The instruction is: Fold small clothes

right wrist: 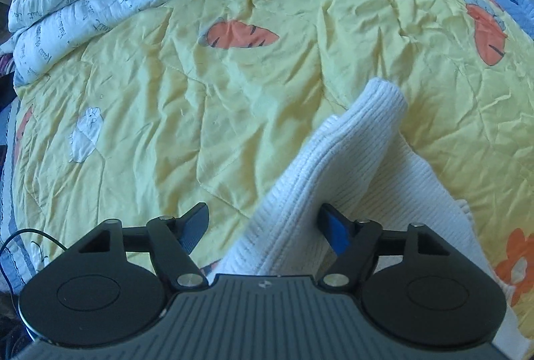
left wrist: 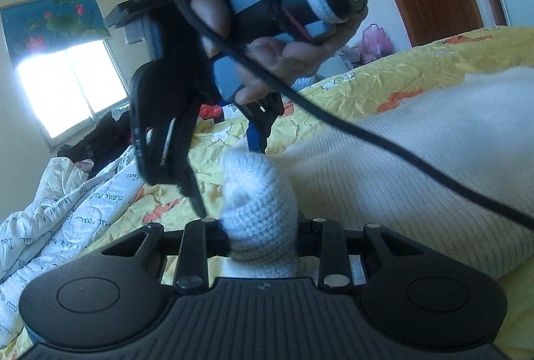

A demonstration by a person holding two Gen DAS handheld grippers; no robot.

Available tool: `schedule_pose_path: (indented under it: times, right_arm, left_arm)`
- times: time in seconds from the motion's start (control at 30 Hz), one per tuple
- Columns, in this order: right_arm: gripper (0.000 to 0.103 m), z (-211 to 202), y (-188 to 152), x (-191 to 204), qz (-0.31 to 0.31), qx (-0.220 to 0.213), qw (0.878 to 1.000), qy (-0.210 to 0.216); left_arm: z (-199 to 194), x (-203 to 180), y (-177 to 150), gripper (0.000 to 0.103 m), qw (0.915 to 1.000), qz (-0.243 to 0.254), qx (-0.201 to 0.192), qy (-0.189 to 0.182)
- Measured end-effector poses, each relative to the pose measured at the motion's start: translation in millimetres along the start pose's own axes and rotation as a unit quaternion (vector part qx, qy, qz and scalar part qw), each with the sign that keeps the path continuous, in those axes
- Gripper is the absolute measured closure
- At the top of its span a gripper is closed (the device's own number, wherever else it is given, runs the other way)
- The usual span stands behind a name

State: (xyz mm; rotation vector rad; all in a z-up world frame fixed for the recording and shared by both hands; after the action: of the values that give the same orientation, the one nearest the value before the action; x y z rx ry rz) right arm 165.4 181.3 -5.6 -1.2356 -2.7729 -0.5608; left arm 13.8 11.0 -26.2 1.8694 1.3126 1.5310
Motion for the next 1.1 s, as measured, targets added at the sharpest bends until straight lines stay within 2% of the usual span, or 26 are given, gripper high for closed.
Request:
schedule_pose_path:
  times: [0.07, 0.13, 0.27, 0.4, 0.53, 0.67, 0.77, 0.87, 1.0, 1.1]
  right_arm:
    - [0.058, -1, 0, -8, 0.001, -0.004, 1.000, -0.008]
    - [0.062, 2, -3, -15, 0.002, -0.010, 1.000, -0.009]
    - [0.075, -3, -9, -16, -0.006, -0.033, 0.999, 0.013]
    - [0.079, -30, -17, -29, 0.010, -0.066, 0.996, 0.059]
    - [0.079, -81, -37, -59, 0.030, -0.116, 0.987, 0.106]
    - [0.080, -134, -74, -109, 0.066, -0.167, 0.975, 0.127]
    - [0.080, -162, -116, -156, 0.102, -0.198, 0.968, 0.114]
    - [0.080, -174, -169, -200, 0.149, -0.216, 0.960, 0.101]
    - [0.080, -164, -231, -251, 0.224, -0.228, 0.943, 0.097]
    - [0.080, -139, -259, -272, 0.267, -0.223, 0.933, 0.096]
  left_arm:
    - [1, -3, 1, 0.073, 1.0000, 0.004, -0.001, 0.001]
    - [1, -6, 1, 0.073, 1.0000, 0.009, -0.002, 0.002]
    - [1, -4, 2, 0.073, 0.9998, 0.020, -0.006, 0.005]
    - [-15, 0, 18, 0.073, 0.9994, 0.022, -0.027, 0.000]
    - [-39, -13, 59, 0.073, 0.9965, 0.031, -0.075, -0.018]
    - [-65, -54, 102, 0.073, 0.9876, 0.057, -0.133, -0.061]
    - [-83, -99, 125, 0.073, 0.9773, 0.077, -0.165, -0.108]
    - [-102, -148, 136, 0.073, 0.9646, 0.096, -0.187, -0.159]
    - [-116, -211, 138, 0.073, 0.9495, 0.132, -0.190, -0.212]
    - [-108, -249, 121, 0.072, 0.9436, 0.173, -0.165, -0.230]
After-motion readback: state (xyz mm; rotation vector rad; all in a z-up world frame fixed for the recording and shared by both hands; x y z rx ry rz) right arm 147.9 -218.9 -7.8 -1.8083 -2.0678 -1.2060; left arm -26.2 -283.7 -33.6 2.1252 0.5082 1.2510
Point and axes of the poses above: each gripper's, at about its wrist camera, not at the fingertips, and z roughly the way its jaws point, x to its left, y to its top, the point moved 10 cm from there along z, roughly the way its jaws point, and after that the axes turned 7 degrees about z, right-handed, at the moved point
